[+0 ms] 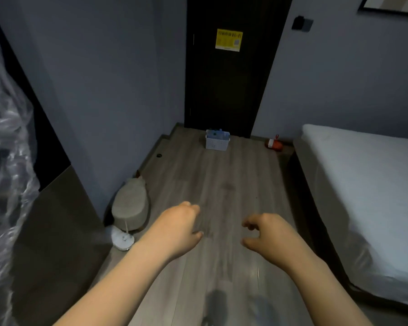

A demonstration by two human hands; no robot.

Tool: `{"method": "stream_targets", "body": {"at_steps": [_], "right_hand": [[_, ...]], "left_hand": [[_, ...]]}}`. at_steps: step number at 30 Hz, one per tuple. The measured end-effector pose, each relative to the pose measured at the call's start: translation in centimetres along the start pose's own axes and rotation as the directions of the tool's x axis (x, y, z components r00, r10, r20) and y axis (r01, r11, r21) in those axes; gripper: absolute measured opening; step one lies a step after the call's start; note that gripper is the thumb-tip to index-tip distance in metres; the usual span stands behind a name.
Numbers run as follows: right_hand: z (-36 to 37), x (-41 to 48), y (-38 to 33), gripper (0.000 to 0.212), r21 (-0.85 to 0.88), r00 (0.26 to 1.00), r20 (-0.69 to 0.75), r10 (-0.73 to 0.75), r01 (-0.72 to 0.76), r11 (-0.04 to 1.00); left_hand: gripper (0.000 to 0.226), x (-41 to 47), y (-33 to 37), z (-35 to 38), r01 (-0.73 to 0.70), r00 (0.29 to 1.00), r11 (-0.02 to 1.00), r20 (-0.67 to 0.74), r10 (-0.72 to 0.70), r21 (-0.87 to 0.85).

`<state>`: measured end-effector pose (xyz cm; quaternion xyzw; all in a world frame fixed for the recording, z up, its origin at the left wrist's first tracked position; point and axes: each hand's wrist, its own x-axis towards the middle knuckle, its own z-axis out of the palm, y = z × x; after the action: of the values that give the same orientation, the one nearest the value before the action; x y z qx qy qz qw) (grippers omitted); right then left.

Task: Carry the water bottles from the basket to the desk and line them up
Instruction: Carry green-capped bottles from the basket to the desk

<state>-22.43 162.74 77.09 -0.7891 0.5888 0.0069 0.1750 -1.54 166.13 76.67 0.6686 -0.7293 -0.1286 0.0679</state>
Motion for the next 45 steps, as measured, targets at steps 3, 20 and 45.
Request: {"method": "stream_targets", "body": {"at_steps": [3,20,45], "right_hand": [[-2.3,5.5,2.1,0.045,-0.011,1.000,-0.005,-0.019,0.019,1.000],[-11.5,32.7,10.1,0.043,-0.001,0.999,-0.012,-0.038,0.038,0.999],[-19.0,75.1,16.5,0.040,-0.004,0.999,0.038,0.000,0.001,1.000]], "left_hand": [[0.038,6.0,0.2,-0.7,0.006,1.000,1.000,-0.018,-0.006,-0.013],[0.036,35.2,-1.0,-3.6,-0.002,1.000,1.000,-0.026,0.001,-0.020],[0.035,78.5,-10.6,-7.0,-0.027,0.999,0.999,0.020,0.028,-0.027]]}}
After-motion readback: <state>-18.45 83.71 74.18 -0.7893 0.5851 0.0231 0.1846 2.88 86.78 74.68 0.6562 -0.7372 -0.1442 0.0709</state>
